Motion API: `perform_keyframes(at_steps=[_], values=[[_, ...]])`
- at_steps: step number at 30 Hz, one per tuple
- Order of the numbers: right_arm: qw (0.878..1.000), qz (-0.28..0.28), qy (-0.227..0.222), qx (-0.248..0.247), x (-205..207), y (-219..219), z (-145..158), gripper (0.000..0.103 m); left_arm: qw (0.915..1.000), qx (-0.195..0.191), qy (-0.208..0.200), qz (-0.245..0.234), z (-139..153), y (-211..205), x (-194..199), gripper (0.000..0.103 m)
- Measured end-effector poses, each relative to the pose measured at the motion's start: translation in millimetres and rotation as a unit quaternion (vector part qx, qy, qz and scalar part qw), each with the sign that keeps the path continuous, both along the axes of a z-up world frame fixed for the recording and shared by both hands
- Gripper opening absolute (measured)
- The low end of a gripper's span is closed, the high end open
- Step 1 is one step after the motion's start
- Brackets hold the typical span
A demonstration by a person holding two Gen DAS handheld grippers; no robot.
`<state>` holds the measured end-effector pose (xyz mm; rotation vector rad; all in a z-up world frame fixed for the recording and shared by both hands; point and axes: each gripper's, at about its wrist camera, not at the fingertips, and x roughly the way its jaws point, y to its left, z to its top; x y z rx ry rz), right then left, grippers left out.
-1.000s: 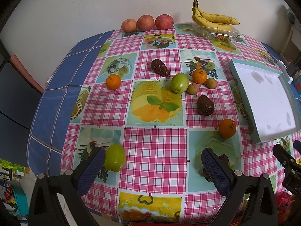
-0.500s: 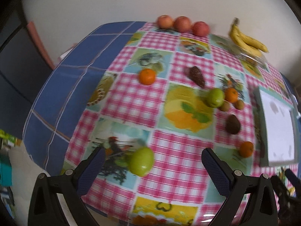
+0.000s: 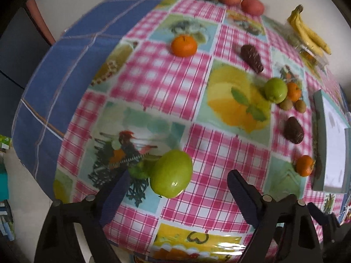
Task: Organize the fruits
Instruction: 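Grasp the green apple with the left tool while the right tool grasps a dark date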
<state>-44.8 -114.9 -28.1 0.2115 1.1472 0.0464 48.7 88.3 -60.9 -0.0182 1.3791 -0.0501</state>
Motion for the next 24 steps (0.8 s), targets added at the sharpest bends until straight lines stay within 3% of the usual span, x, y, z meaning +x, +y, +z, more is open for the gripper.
perform_keyframes(at_steps=[3, 6, 8, 15, 19, 24], values=[[0.999, 0.018, 0.038, 0.004, 6.4, 8.5, -19.2, 0.102, 0.9998, -0.001, 0.018, 0.008, -10.5, 0.9, 2.9, 0.089], [0.997, 0.028, 0.072, 0.012, 11.4, 12.4, -35.8, 0.095, 0.9993, -0.006, 0.034, 0.018, -19.0, 3.9, 4.4, 0.077], [0.996, 0.029, 0.086, 0.016, 13.5, 13.8, -44.6, 0.093, 0.9988, -0.009, 0.040, 0.026, -22.8, 6.9, 5.3, 0.075], [0.997, 0.024, 0.076, 0.020, 16.2, 13.7, -45.4, 0.084, 0.9978, -0.019, 0.043, 0.047, -27.6, 17.4, 3.7, 0.054], [0.997, 0.030, 0.071, 0.029, 14.8, 12.8, -42.5, 0.073, 0.9975, -0.022, 0.044, 0.052, -30.4, 21.9, 2.1, 0.053], [0.996, 0.039, 0.069, 0.034, 14.9, 16.3, -42.8, 0.072, 0.9975, -0.029, 0.041, 0.051, -30.9, 27.7, 5.6, 0.046]])
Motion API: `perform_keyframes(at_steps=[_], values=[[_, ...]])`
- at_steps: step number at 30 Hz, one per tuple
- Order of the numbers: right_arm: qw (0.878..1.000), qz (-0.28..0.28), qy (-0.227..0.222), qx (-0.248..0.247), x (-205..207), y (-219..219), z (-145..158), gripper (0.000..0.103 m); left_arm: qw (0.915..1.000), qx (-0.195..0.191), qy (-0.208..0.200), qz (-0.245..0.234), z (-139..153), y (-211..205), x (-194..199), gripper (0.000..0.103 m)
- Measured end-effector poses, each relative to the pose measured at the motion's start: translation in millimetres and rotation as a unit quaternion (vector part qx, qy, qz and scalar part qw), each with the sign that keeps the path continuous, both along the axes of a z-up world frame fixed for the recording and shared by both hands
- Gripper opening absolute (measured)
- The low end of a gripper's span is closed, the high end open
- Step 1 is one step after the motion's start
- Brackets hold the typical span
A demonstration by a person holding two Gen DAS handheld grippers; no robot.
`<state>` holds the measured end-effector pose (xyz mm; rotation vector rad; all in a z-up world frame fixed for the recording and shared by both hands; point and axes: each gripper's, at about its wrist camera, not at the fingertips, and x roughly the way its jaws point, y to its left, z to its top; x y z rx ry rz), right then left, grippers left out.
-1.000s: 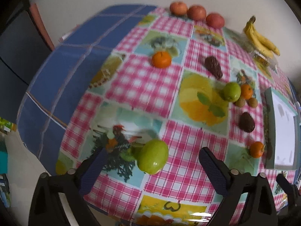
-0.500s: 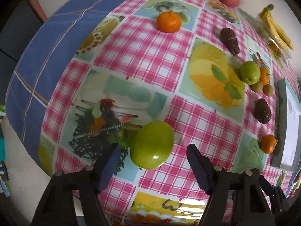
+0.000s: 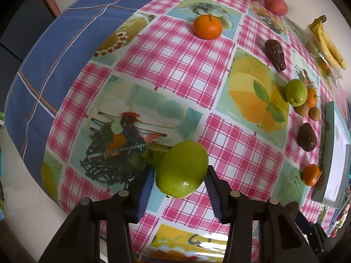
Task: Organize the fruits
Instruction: 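Grasp the green apple with the left tool while the right tool grasps a dark date, then carry the green apple and date into the white tray and release both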
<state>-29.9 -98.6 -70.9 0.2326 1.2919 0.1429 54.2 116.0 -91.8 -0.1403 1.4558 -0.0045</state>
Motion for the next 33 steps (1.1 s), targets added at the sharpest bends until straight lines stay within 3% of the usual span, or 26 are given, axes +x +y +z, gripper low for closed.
perform_keyframes(at_steps=[3, 5, 10, 19, 23, 26, 33], values=[[1.000, -0.001, -0.002, -0.003, -1.0, -1.2, 0.7, 0.069, 1.0000, 0.001, 0.000, 0.000, 0.6, -5.2, 2.4, 0.046], [1.000, -0.002, -0.004, -0.001, -0.4, -1.5, 0.7, 0.059, 1.0000, -0.002, 0.000, 0.004, 2.4, -5.9, 1.9, 0.046], [1.000, 0.001, -0.007, 0.002, -2.1, -2.2, 2.0, 0.059, 0.9999, -0.005, -0.004, 0.008, 3.8, -1.1, -0.1, 0.045], [0.999, -0.016, -0.037, 0.019, -5.2, -12.2, 20.3, 0.059, 0.9989, -0.017, -0.044, 0.003, 32.5, -5.6, -6.7, 0.045], [0.997, -0.040, -0.062, 0.007, -6.1, -24.8, 34.9, 0.059, 0.9980, -0.021, -0.059, -0.003, 48.3, -17.9, -9.1, 0.045], [0.995, -0.064, -0.077, 0.002, -4.9, -40.2, 44.7, 0.059, 0.9971, -0.044, -0.061, -0.012, 58.2, -32.8, -9.8, 0.045], [0.975, -0.185, -0.098, -0.069, -6.6, -108.5, 64.8, 0.059, 0.9948, -0.061, -0.053, -0.061, 73.2, -86.3, -3.3, 0.045]])
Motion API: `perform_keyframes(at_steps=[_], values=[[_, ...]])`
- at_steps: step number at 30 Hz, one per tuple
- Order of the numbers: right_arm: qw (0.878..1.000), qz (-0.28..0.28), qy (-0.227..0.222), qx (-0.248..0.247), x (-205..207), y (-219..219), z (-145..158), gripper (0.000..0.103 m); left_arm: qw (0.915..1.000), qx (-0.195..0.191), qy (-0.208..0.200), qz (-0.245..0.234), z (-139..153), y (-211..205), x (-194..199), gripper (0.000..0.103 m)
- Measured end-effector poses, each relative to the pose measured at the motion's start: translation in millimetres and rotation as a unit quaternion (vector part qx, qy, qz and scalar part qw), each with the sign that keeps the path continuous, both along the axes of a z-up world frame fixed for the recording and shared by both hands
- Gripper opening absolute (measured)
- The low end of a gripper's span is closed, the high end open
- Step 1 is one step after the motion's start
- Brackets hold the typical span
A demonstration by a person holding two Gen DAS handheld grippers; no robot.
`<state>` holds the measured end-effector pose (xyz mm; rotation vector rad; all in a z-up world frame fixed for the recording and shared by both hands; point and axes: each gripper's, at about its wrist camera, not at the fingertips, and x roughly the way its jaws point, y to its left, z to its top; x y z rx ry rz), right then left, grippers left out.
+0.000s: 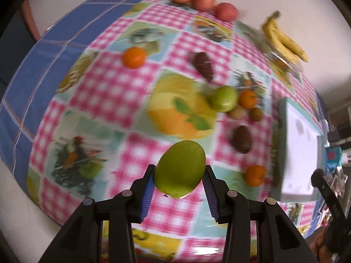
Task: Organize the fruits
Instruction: 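Carry the green apple and date into the white tray and release both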
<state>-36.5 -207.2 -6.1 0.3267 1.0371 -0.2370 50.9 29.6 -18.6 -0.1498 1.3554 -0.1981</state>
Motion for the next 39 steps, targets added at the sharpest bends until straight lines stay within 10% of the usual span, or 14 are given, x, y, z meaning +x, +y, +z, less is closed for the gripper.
perform_keyframes(at_steps=[21, 39], values=[[0.983, -0.185, 0.006, -0.005, 8.5, -169.5, 0.1, 0.059, 0.9818, -0.002, -0.064, -0.179, 5.8, -216.9, 27.5, 0.045], [0.975, -0.217, 0.041, 0.026, 28.9, -226.2, -50.7, 0.059, 0.9751, 0.019, -0.060, -0.213, -50.0, -275.1, 48.0, 0.045]])
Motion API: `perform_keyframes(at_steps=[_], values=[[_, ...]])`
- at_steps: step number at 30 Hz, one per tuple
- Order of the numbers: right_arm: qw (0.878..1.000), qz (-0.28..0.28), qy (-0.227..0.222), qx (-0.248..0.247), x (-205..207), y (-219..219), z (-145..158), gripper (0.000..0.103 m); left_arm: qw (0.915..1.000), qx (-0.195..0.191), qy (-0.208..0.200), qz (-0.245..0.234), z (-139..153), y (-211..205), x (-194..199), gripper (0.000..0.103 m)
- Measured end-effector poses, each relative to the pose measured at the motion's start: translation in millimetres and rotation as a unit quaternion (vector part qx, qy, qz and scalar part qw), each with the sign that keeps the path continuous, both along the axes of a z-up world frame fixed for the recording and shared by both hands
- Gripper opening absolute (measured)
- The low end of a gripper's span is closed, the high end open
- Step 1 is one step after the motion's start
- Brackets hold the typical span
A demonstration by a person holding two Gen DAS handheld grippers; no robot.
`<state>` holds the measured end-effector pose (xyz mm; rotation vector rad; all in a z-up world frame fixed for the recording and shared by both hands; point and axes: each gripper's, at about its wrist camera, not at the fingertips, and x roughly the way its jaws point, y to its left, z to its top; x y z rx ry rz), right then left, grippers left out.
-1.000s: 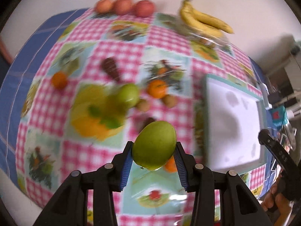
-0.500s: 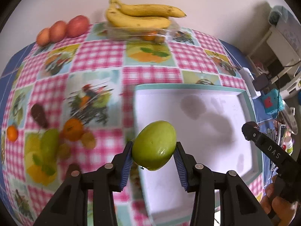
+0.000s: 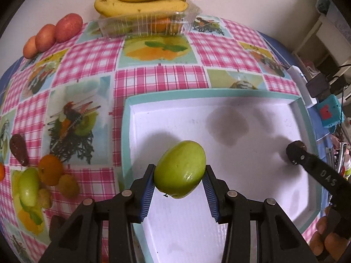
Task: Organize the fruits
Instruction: 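Carry the green apple and date into the white tray and release both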
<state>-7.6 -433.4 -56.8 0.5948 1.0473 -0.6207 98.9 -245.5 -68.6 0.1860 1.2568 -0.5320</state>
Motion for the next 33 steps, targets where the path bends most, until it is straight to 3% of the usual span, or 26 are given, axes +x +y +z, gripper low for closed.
perform_keyframes(at_steps=[11, 13, 20, 24, 30, 33], values=[[1.000, 0.003, 0.006, -0.005, 3.3, -3.8, -5.0, 0.059, 1.0000, 0.004, -0.004, 0.001, 7.9, 1.5, -6.1, 0.049], [1.000, 0.002, 0.005, -0.006, 2.4, -4.4, -3.2, 0.059, 1.0000, -0.003, -0.006, 0.002, 15.3, 4.7, -9.3, 0.059], [0.999, 0.019, 0.001, -0.032, -6.0, 6.6, 12.8, 0.059, 0.9995, -0.012, -0.018, 0.022, 41.3, 32.8, -20.8, 0.070], [0.999, 0.029, -0.007, -0.044, -15.7, 19.0, 24.7, 0.066, 0.9981, -0.004, -0.024, 0.057, 51.4, 68.8, -22.6, 0.082], [0.997, 0.057, -0.010, -0.056, -26.5, 42.5, 32.3, 0.066, 0.9928, 0.012, -0.034, 0.114, 55.7, 129.7, -23.0, 0.088], [0.997, 0.066, -0.021, -0.045, -32.5, 53.4, 33.1, 0.067, 0.9878, 0.035, -0.045, 0.145, 55.3, 158.5, -22.5, 0.103]])
